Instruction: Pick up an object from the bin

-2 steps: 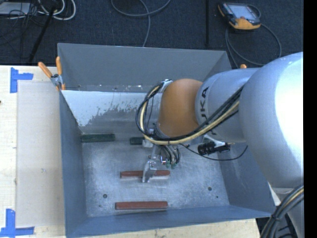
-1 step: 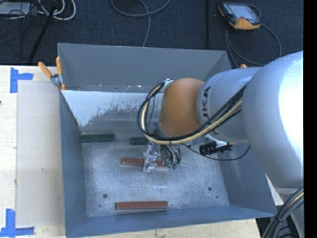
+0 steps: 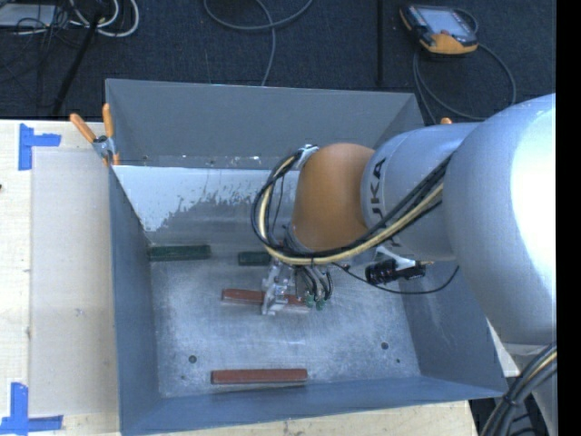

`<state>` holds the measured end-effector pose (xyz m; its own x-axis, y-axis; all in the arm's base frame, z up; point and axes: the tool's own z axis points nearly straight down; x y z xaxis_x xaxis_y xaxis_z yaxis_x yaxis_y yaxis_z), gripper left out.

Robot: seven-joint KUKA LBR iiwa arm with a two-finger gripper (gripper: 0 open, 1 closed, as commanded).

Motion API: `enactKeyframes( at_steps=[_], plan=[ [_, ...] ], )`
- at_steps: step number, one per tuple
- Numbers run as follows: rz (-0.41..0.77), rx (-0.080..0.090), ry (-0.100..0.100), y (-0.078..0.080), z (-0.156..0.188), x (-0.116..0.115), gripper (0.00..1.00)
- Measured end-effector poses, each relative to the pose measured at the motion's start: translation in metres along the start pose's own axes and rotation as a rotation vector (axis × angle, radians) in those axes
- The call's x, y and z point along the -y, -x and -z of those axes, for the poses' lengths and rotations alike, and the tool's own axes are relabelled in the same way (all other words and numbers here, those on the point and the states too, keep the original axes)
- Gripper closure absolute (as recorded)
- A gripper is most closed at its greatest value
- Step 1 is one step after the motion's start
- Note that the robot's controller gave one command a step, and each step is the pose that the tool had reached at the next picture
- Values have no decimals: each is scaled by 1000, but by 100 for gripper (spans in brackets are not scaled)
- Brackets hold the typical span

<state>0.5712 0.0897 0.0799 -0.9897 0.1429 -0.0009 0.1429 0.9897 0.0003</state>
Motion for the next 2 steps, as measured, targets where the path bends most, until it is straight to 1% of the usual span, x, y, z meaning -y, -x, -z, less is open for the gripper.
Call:
enactKeyframes(
  at_steps=[1, 2],
  plan=[
    [0, -5, -1, -2, 4, 0, 100],
    [0, -9, -2, -3, 23, 1, 100]
  ],
)
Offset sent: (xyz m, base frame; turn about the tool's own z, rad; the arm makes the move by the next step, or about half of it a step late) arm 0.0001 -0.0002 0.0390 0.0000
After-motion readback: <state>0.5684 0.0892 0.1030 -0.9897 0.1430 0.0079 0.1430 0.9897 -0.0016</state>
